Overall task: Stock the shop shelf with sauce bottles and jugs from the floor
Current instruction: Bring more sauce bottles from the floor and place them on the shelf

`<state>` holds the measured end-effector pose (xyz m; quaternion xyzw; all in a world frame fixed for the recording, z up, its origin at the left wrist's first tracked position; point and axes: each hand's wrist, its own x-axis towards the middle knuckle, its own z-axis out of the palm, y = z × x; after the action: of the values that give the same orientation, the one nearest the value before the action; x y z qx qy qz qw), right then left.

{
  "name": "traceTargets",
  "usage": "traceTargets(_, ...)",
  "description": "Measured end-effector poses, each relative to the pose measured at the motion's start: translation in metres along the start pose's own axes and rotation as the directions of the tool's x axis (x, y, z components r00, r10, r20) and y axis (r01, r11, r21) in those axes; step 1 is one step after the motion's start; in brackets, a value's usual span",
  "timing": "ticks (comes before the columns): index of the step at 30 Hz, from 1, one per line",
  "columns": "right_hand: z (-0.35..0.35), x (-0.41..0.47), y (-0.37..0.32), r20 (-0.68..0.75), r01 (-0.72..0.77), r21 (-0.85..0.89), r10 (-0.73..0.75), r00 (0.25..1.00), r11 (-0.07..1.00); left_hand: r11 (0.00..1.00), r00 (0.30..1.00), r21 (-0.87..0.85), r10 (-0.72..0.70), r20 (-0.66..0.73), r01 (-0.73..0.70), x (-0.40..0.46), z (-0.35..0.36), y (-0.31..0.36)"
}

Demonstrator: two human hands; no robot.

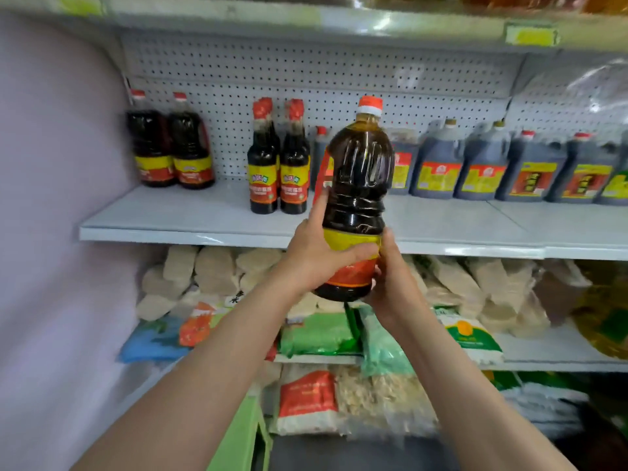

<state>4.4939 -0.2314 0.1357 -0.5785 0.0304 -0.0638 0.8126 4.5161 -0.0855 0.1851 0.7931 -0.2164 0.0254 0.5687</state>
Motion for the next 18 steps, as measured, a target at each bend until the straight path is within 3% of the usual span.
traceTargets(7,0.116,0.062,0.015,0.207,0.091,-0.113,-0.066,0.976,0.989,0.992,0.973,-0.129,-0.04,-0.228,0.011,0.025,-0.138,-0.048)
traceTargets(11,0.184,0.102,0.031,0.331,0.042,-0.181,0.02,0.944,0.983,0.987,0.973,-0.161,-0.053,-0.225,0.017,0.044,-0.222,-0.084)
traceTargets(18,0.265,0.157,0.078,0.337,0.003,-0.208,0.069,0.939,0.978,0.99,0.988,-0.138,-0.044,-0.145,0.024,0.075,-0.319,-0.143)
